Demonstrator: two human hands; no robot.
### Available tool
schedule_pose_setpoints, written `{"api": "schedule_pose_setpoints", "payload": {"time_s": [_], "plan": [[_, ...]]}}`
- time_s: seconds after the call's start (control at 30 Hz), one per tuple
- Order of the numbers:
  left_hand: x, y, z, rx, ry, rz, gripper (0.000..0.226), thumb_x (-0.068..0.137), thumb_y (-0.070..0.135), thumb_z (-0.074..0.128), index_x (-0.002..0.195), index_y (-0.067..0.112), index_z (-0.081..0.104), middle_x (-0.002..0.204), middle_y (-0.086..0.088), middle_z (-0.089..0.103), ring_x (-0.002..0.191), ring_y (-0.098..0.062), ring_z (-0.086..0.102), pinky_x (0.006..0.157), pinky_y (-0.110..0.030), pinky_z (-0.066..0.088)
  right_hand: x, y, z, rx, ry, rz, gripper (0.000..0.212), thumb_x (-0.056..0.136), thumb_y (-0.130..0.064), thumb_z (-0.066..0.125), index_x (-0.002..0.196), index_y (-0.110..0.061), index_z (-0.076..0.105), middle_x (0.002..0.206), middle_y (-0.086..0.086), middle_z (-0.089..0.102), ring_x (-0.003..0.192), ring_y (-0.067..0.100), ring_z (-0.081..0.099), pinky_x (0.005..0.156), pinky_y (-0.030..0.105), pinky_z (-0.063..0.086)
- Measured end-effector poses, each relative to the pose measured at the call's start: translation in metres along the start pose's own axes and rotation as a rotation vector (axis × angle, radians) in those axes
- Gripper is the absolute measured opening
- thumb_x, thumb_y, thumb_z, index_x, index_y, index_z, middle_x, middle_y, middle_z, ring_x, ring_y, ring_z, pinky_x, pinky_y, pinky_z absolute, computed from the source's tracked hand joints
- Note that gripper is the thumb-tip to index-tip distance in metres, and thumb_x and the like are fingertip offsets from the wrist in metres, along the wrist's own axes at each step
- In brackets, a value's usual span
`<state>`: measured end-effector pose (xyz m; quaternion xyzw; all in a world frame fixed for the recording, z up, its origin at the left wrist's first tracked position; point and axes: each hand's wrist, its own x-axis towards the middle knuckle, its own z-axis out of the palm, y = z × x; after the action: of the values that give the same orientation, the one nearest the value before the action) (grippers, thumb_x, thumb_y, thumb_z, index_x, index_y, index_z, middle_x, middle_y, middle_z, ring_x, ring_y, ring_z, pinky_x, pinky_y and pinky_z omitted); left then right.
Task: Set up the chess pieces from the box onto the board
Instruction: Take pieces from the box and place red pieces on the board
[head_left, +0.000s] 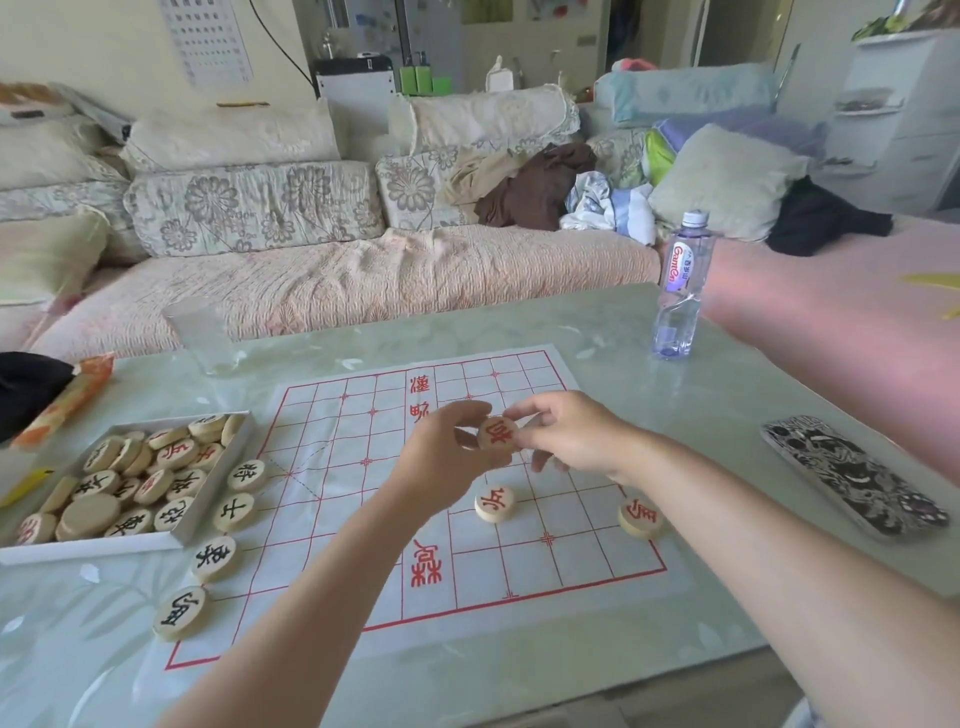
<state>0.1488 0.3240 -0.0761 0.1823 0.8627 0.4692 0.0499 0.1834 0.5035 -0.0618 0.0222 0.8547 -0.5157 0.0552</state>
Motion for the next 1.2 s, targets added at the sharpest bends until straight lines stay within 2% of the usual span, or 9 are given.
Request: {"api": "schedule_pose_setpoints", "payload": {"time_s": [0.1,0.27,0.47,0.7,0.83,0.93,1.0,1.1,1.2], "plan": [[0.013,0.019,0.019,-0.042,-0.007,0.003,0.052,0.071,0.021,0.084,0.117,0.019,0.06,0.101,0.013,0.069,0.086,0.0,0.066,0.069,-0.021,0.057,-0.004,0.009,-0.026,0.031,-0.005,-0.032,0.042,0.089,-0.002,0.066,0.125,-0.023,0.06,0.098,0.0,0.072,0.071,0.011,0.068,0.056,0.025,0.046],[0.029,0.044,0.049,-0.112,-0.075,0.015,0.039,0.071,0.015,0.083,0.105,0.028,0.067,0.092,0.01,0.073,0.072,-0.006,0.067,0.049,-0.024,0.05,-0.008,0.034,-0.061,-0.037,0.067,-0.046,0.049,0.083,-0.002,0.074,0.124,-0.025,0.061,0.103,0.005,0.072,0.066,0.011,0.067,0.05,0.021,0.044],[0.038,0.037,0.089,-0.076,-0.185,0.004,0.055,0.072,0.007,0.082,0.122,0.016,0.06,0.107,0.007,0.069,0.092,-0.007,0.068,0.084,-0.03,0.057,-0.016,0.064,-0.087,-0.203,0.008,-0.005,0.03,0.08,-0.018,0.082,0.107,-0.021,0.07,0.096,0.008,0.073,0.059,0.009,0.059,0.052,0.017,0.042],[0.034,0.022,0.109,0.423,-0.256,0.114,0.045,0.085,0.034,0.07,0.127,0.034,0.057,0.111,0.015,0.059,0.101,-0.01,0.054,0.089,-0.029,0.049,-0.017,0.094,-0.095,-0.287,-0.027,0.073,0.025,0.08,-0.029,0.081,0.102,-0.036,0.072,0.105,0.004,0.067,0.067,0.007,0.052,0.058,0.029,0.052],[0.032,0.018,0.113,0.446,-0.239,0.11,0.044,0.081,0.046,0.07,0.122,0.034,0.061,0.106,0.015,0.06,0.099,-0.01,0.054,0.088,-0.032,0.05,-0.017,0.094,-0.088,-0.366,-0.102,0.081,0.032,0.085,-0.028,0.077,0.117,-0.026,0.07,0.096,-0.005,0.063,0.071,0.006,0.052,0.05,0.006,0.039],[0.029,0.019,0.115,0.456,-0.237,0.148,0.04,0.082,0.046,0.069,0.119,0.031,0.064,0.106,0.012,0.061,0.1,-0.01,0.053,0.087,-0.028,0.048,-0.015,0.094,-0.086,-0.401,-0.084,0.109,0.036,0.087,-0.032,0.074,0.122,-0.025,0.068,0.095,-0.01,0.062,0.072,0.003,0.055,0.047,0.004,0.035],[0.027,0.021,0.115,0.467,-0.236,0.174,0.038,0.083,0.045,0.068,0.118,0.031,0.065,0.108,0.01,0.061,0.102,-0.01,0.051,0.086,-0.026,0.046,-0.015,0.09,-0.085,-0.429,-0.066,0.12,0.031,0.089,-0.034,0.071,0.119,-0.027,0.07,0.095,-0.012,0.064,0.076,0.005,0.059,0.052,0.006,0.038],[0.026,0.023,0.109,0.5,-0.21,0.203,0.039,0.084,0.046,0.066,0.121,0.033,0.061,0.108,0.012,0.061,0.105,-0.01,0.05,0.089,-0.028,0.045,-0.016,0.082,-0.082,-0.544,-0.027,0.133,0.033,0.092,-0.037,0.065,0.123,-0.029,0.068,0.113,-0.009,0.064,0.102,0.013,0.061,0.08,0.018,0.045],[0.024,0.022,0.089,0.517,-0.179,0.212,0.041,0.086,0.045,0.065,0.125,0.033,0.057,0.109,0.014,0.06,0.106,-0.01,0.05,0.091,-0.029,0.045,-0.015,0.064,-0.071,-0.558,0.053,0.085,0.034,0.094,-0.03,0.059,0.127,-0.027,0.065,0.12,-0.006,0.063,0.1,0.012,0.056,0.086,0.024,0.043]]}}
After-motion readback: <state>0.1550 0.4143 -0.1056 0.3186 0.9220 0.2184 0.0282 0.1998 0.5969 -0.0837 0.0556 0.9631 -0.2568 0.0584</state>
